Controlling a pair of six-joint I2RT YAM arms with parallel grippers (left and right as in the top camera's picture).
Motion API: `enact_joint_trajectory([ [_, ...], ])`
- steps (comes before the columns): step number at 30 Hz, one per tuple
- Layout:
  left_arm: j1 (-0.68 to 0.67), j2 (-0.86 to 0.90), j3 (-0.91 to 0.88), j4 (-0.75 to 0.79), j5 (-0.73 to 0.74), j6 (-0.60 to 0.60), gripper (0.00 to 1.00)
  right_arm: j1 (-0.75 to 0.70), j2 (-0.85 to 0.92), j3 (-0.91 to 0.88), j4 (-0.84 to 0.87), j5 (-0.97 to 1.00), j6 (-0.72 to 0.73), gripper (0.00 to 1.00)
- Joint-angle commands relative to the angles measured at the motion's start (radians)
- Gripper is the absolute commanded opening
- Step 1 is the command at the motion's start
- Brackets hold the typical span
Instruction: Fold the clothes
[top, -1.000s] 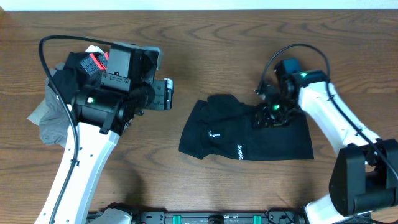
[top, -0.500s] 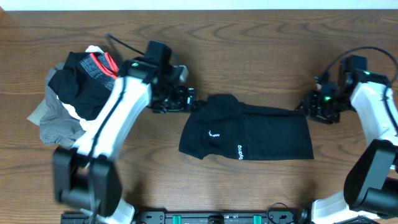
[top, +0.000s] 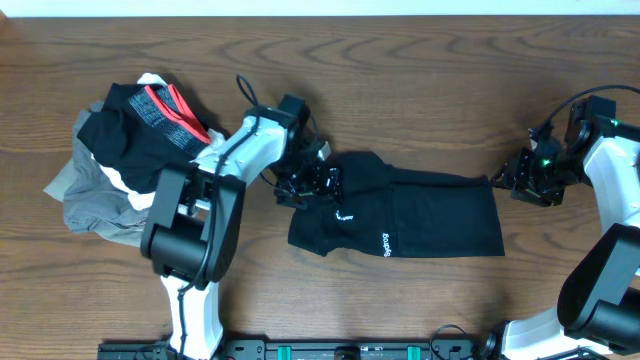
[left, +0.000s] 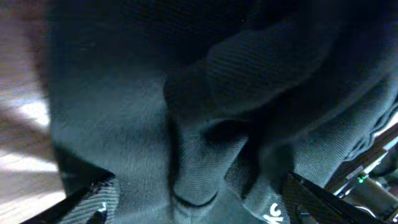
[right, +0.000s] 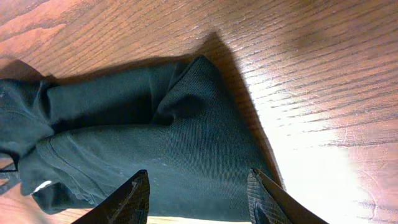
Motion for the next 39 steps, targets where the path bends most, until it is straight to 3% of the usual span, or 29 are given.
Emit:
enact_joint_trajectory([
  [1,-0.050,0.040,-0.006,0.021,0.011,0.013,0.85,-0.003,-0.026,0.015,0.001,-0.008,0.009,0.49],
  [3,-0.082,0.045,-0.006,0.047,0.012,0.013,0.83,-0.003,-0.026,0.015,0.000,-0.011,0.009,0.49],
  [6,-0.128,0.045,-0.006,0.096,0.012,0.013,0.68,-0.003,-0.026,0.015,-0.001,-0.011,0.009,0.48],
  [12,-0.157,0.042,0.003,0.088,0.010,0.018,0.06,-0.003,-0.026,0.015,-0.008,-0.011,0.009,0.48],
  [15,-0.132,0.024,0.042,0.026,-0.029,0.019,0.06,-0.003,-0.026,0.015,-0.012,-0.011,0.009,0.47],
  [19,-0.085,-0.040,0.132,-0.112,-0.203,0.030,0.06,-0.003,-0.026,0.015,-0.014,-0.011,0.009,0.47],
  [26,-0.051,-0.105,0.415,-0.355,-0.388,0.107,0.06,-0.003,-0.026,0.015,-0.008,-0.011,0.010,0.47],
  [33,-0.183,-0.102,0.517,-0.412,-0.388,0.066,0.06,-0.003,-0.026,0.015,-0.005,-0.012,0.010,0.47],
  [39,-0.368,-0.040,0.517,-0.349,-0.408,-0.028,0.06,-0.003,-0.026,0.015,-0.005,-0.012,0.010,0.47],
])
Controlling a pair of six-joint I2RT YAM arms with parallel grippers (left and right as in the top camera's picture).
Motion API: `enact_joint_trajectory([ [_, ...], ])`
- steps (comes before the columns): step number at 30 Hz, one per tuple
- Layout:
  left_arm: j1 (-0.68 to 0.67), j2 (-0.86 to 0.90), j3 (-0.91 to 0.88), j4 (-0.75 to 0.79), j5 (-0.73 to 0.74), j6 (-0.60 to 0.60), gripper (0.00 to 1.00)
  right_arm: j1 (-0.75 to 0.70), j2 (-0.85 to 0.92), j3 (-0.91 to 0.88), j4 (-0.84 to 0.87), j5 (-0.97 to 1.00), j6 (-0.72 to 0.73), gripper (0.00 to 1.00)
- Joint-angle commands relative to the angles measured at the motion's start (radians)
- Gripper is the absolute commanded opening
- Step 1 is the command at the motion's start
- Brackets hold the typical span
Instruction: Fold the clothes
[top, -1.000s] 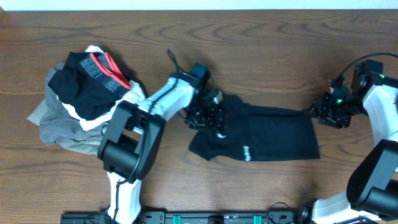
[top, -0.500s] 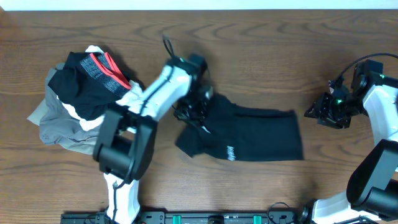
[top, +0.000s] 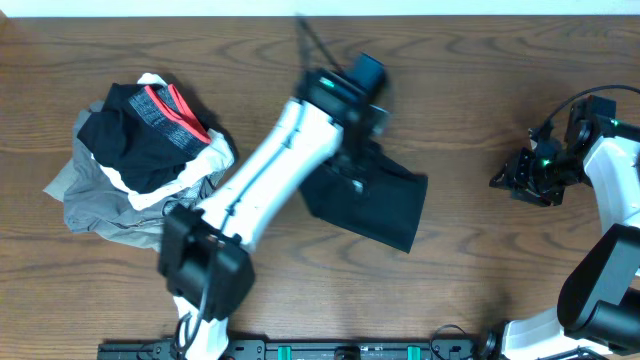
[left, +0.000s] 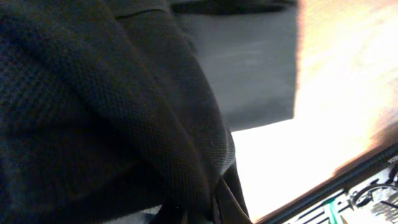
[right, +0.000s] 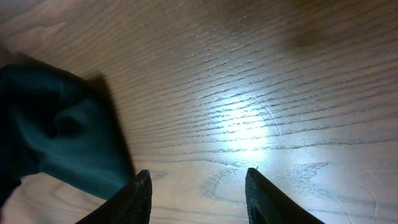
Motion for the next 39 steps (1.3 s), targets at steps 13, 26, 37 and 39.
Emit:
enact_joint_trajectory([
  [13,-0.269,0.221,0.011,0.118,-0.024,-0.113,0.54,-0.003,-0.024,0.014,-0.008,-0.022,0.010,0.47],
  [26,-0.182,0.111,0.205,-0.128,-0.232,-0.129,0.44,-0.002,-0.024,0.014,-0.013,-0.022,0.009,0.48],
  [37,-0.093,0.114,-0.150,0.045,-0.201,-0.129,0.06,-0.002,-0.024,0.014,-0.011,-0.025,0.009,0.48],
  [39,-0.099,0.114,-0.208,0.084,-0.046,-0.129,0.06,-0.002,-0.024,0.014,-0.011,-0.025,0.010,0.48],
])
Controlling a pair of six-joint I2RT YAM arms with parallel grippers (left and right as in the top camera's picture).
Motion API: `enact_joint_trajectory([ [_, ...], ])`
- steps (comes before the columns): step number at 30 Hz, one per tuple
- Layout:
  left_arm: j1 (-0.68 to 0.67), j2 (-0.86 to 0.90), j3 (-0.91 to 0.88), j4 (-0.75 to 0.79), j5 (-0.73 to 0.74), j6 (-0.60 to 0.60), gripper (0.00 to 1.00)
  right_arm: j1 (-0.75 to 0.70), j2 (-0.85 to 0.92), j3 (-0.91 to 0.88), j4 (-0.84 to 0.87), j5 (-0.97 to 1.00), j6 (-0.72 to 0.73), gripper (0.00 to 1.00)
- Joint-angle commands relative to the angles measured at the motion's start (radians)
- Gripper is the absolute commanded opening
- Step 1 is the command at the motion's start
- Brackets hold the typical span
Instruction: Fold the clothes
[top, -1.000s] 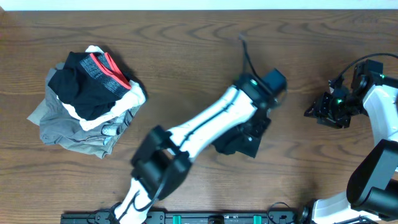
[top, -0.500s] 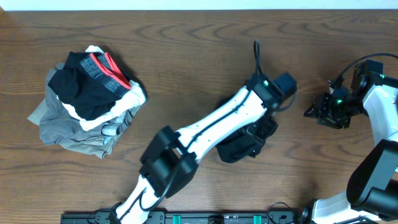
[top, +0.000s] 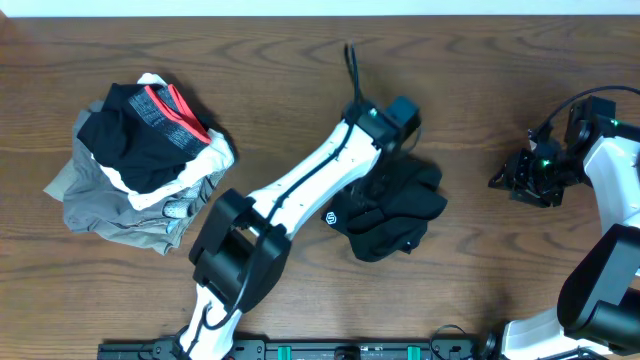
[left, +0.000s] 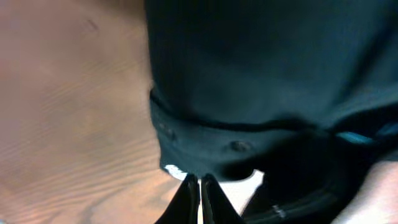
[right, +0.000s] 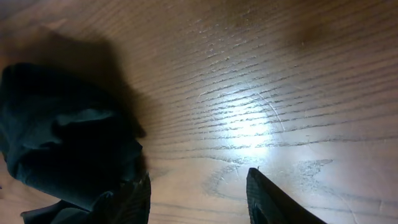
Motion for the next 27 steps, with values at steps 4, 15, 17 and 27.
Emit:
enact_joint_trajectory([
  [4,-0.052,0.006,-0.066,0.064,0.446,0.002,0.06,-0.002,-0.024,0.014,0.000,-0.014,0.009,0.48],
  [15,-0.208,-0.031,0.038,0.117,0.471,0.017,0.06,-0.002,-0.024,0.014,0.003,-0.014,0.009,0.48],
  [17,-0.209,-0.036,0.039,0.106,0.433,0.025,0.06,-0.002,-0.024,0.014,0.001,-0.014,0.009,0.49],
  [27,0.037,-0.154,0.085,0.003,0.000,-0.035,0.21,0.146,-0.024,0.014,0.031,-0.410,-0.234,0.45],
])
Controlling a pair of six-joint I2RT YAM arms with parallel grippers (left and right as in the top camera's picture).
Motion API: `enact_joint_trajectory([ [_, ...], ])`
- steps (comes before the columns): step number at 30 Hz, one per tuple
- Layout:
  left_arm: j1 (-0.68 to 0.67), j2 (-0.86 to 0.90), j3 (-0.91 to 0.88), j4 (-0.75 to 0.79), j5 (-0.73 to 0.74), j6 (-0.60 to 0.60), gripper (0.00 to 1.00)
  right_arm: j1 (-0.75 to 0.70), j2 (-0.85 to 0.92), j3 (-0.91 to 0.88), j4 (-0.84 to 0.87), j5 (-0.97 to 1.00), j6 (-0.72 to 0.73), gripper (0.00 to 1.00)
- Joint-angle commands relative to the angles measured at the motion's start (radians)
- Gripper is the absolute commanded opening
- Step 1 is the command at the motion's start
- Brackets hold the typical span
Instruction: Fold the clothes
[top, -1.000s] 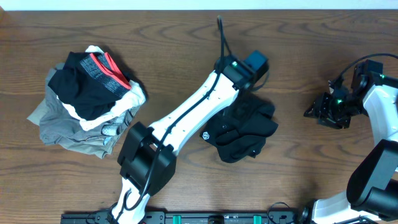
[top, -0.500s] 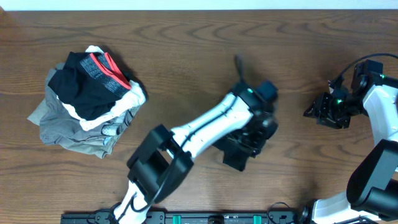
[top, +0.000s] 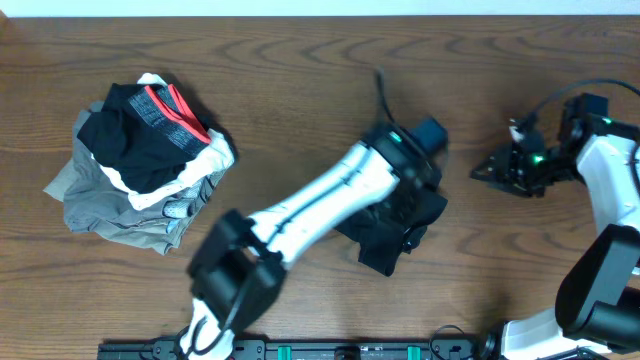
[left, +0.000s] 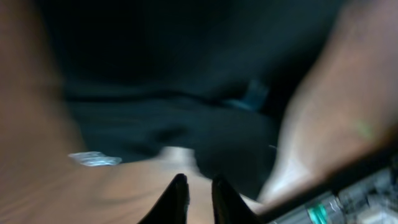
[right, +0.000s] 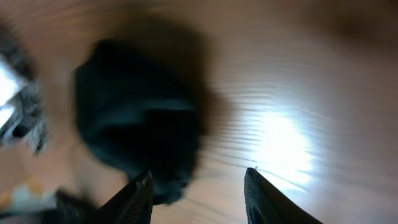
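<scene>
A black garment (top: 400, 222) lies crumpled in a heap on the wooden table, right of centre. My left arm (top: 340, 195) reaches across it. In the blurred left wrist view, the left gripper (left: 198, 186) is just off the heap's edge, over bare wood. Its fingers stand a small gap apart with nothing between them, and the dark cloth (left: 174, 93) fills the frame above. My right gripper (top: 482, 168) hangs open to the right of the heap. In its own view the fingertips (right: 142, 186) frame bare wood, and the garment (right: 137, 124) lies ahead.
A pile of mixed clothes (top: 140, 160), black, grey, white and red-striped, sits at the table's left end. The table's back edge (top: 320, 14) runs along the top of the overhead view.
The left gripper's fingers, pressed together before, now stand slightly apart, and that arm has shifted right over the heap. The right gripper has moved left, nearer the crumpled garment.
The black garment first lay spread flat, with the left gripper at its left end and the open right gripper at its right end. Then the left gripper held it bunched farther back on the table. Later it lay crumpled right of centre, and it remains there now.
</scene>
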Motion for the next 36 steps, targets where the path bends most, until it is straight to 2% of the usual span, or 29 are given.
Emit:
enact_joint_trajectory([
  [1,0.127,-0.063,0.033,0.002,-0.134,-0.015,0.23,0.105,-0.024,0.014,0.013,-0.150,-0.108,0.45],
  [3,0.193,-0.055,0.028,0.006,-0.126,-0.003,0.25,0.175,-0.024,0.013,0.039,-0.123,-0.117,0.48],
  [4,0.218,-0.048,0.022,0.011,-0.100,0.026,0.27,0.211,-0.024,0.013,0.058,-0.077,-0.116,0.53],
  [6,0.263,-0.033,0.006,0.019,-0.018,0.093,0.29,0.274,-0.023,0.013,0.091,0.056,-0.095,0.68],
  [8,0.299,-0.014,-0.009,0.016,0.071,0.151,0.32,0.337,-0.022,0.013,0.124,0.218,-0.027,0.72],
  [10,0.321,0.003,-0.018,0.015,0.120,0.177,0.34,0.384,-0.020,0.013,0.146,0.246,-0.022,0.73],
  [13,0.338,0.026,-0.024,0.016,0.153,0.217,0.37,0.449,-0.014,0.012,0.154,0.264,-0.008,0.62],
  [14,0.338,0.030,-0.027,0.016,0.155,0.226,0.38,0.467,-0.012,0.012,0.145,0.298,0.016,0.55],
  [18,0.337,0.035,-0.036,0.015,0.155,0.234,0.41,0.491,-0.010,0.012,0.082,0.497,0.121,0.17],
  [21,0.336,0.035,-0.042,0.016,0.155,0.234,0.43,0.463,-0.011,0.013,0.041,0.541,0.138,0.03],
  [27,0.336,0.035,-0.067,0.031,0.159,0.234,0.54,0.372,-0.011,0.013,-0.025,0.536,0.168,0.01],
  [33,0.336,0.037,-0.082,0.089,0.244,0.234,0.65,0.351,-0.011,-0.001,-0.027,0.478,0.166,0.26],
  [35,0.334,0.039,-0.082,0.108,0.269,0.234,0.68,0.352,-0.011,-0.018,-0.021,0.482,0.181,0.25],
  [36,0.331,0.039,-0.082,0.115,0.272,0.234,0.70,0.352,-0.011,-0.031,-0.014,0.488,0.199,0.18],
])
